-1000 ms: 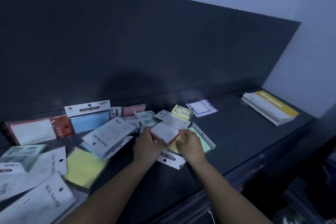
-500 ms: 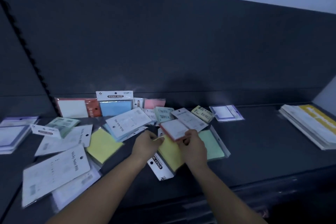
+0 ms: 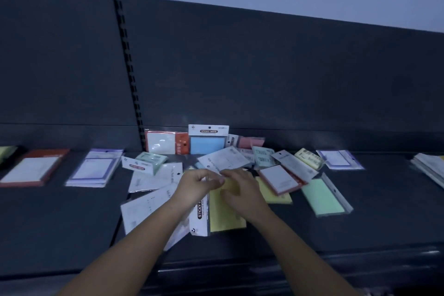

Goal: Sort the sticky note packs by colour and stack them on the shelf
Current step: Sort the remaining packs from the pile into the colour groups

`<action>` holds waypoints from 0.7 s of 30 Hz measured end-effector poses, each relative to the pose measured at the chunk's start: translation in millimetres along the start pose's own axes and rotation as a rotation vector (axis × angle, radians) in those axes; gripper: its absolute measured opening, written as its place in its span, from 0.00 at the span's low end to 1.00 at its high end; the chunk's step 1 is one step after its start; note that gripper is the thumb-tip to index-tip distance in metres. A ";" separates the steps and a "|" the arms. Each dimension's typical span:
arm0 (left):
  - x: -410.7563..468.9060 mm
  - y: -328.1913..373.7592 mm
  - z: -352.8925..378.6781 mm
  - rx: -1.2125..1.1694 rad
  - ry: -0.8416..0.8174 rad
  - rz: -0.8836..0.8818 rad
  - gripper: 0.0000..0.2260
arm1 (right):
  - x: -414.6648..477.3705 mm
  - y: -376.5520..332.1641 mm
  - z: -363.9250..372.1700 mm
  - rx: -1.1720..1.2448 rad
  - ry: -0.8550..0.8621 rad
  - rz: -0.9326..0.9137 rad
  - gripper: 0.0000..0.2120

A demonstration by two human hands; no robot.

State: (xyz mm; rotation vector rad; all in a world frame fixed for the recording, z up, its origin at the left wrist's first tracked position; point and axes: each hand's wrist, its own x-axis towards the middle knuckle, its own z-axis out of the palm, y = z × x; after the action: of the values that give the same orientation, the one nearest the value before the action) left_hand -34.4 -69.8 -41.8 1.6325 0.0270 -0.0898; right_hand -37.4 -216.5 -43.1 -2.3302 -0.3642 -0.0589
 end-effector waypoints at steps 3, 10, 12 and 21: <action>-8.0 1.8 -29.3 -0.036 0.068 -0.029 0.08 | 4.7 -21.5 10.0 0.243 -0.066 0.056 0.05; -23.3 -3.0 -104.6 -0.331 -0.042 -0.363 0.24 | 16.4 -43.8 42.5 0.800 0.120 0.551 0.05; -25.2 -5.6 -108.4 -0.398 -0.079 -0.353 0.22 | 19.2 -50.3 47.6 0.987 0.175 0.671 0.03; -29.5 -11.9 -115.6 -0.544 0.348 -0.222 0.09 | 30.5 -44.4 70.4 0.059 -0.001 0.214 0.14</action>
State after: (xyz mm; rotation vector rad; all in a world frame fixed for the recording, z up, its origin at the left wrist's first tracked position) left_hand -59.8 47.4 -44.3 1.0793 0.4620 0.0323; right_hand -25.2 -130.0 -57.7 -2.2972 -0.1137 0.0567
